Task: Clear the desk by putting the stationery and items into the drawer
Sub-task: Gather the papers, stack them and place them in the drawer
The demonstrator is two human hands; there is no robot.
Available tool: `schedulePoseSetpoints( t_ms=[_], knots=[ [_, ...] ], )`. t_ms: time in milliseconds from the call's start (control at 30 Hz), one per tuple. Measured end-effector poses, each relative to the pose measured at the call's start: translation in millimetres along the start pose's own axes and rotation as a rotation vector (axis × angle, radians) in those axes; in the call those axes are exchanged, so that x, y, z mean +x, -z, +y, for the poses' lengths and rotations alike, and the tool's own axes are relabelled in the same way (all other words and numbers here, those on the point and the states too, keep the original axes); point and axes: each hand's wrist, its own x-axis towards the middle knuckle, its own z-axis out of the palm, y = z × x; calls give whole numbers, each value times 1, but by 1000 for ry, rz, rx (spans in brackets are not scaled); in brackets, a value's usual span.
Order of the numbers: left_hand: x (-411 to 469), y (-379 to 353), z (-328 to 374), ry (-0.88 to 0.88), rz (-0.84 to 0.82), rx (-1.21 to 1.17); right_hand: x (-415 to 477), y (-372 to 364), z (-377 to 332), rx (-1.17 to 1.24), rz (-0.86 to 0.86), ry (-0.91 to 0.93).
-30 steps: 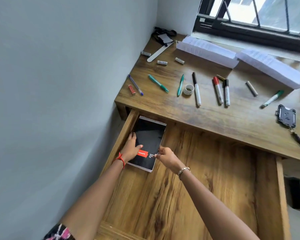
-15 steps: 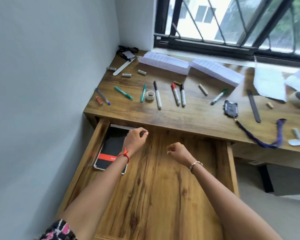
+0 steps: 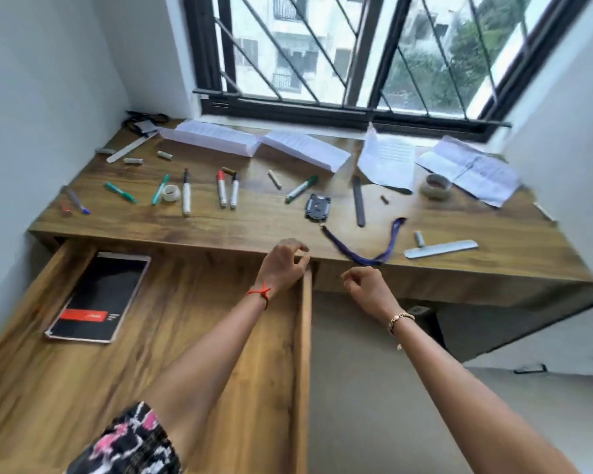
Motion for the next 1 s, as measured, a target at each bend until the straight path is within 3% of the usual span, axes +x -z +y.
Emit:
schedulePoseSetpoints(
  t_ms=[233, 500, 1000],
  knots=[
    [25, -61, 77, -102, -5, -38, -22, 83, 66, -69, 105, -8],
    [62, -97, 103, -145, -4, -32, -15, 116, 107, -50, 123, -30],
    [215, -158, 140, -144, -16, -46, 127, 202, 167, -157, 177, -2]
  ],
)
